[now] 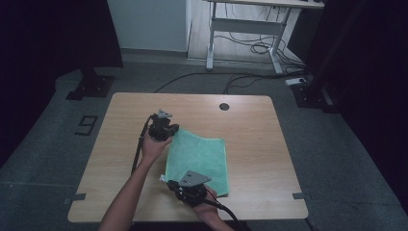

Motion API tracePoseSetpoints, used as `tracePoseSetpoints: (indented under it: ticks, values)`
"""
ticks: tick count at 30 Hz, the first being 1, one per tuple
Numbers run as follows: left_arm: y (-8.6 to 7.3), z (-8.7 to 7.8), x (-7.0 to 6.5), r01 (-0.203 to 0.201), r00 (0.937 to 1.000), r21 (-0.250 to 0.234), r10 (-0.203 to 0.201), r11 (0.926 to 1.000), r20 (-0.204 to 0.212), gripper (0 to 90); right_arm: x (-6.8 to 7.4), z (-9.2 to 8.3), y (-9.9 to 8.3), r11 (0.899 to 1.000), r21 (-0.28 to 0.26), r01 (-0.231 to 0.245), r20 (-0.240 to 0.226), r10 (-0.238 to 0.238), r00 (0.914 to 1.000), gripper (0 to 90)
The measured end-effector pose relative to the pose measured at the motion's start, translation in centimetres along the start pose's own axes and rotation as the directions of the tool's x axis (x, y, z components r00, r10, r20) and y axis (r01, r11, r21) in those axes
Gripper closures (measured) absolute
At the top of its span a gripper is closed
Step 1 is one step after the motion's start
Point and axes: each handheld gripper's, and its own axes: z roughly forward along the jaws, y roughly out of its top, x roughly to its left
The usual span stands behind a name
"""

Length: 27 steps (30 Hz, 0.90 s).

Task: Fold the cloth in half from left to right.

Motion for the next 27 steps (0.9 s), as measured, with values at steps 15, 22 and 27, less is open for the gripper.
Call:
tracePoseSetpoints:
  ticks: [15, 22, 27]
  values:
    - [0.4, -0.8, 0.1, -0.001, 1.0, -0.032, 0.002, 0.9995, 0.005, 88.7, 0.1, -1.0, 0.7, 0.999, -0.049, 0.004, -0.003, -0.004, 1.0, 85.7]
    - [0.6, -0.7, -0.5, -0.022, 0.9998, -0.009, 0.022, 0.9997, -0.001, 88.6, -0.2, -1.8, 0.9, 0.997, -0.074, -0.011, 0.004, 0.011, 0.9999, 85.6]
    - [-0.5, 0.0, 0.3, 0.007, 0.9999, 0.02, -0.007, 0.9998, -0.01, 88.6, -0.4, -1.1, 0.5, 0.999, -0.04, -0.019, -0.006, 0.019, 0.9998, 85.6]
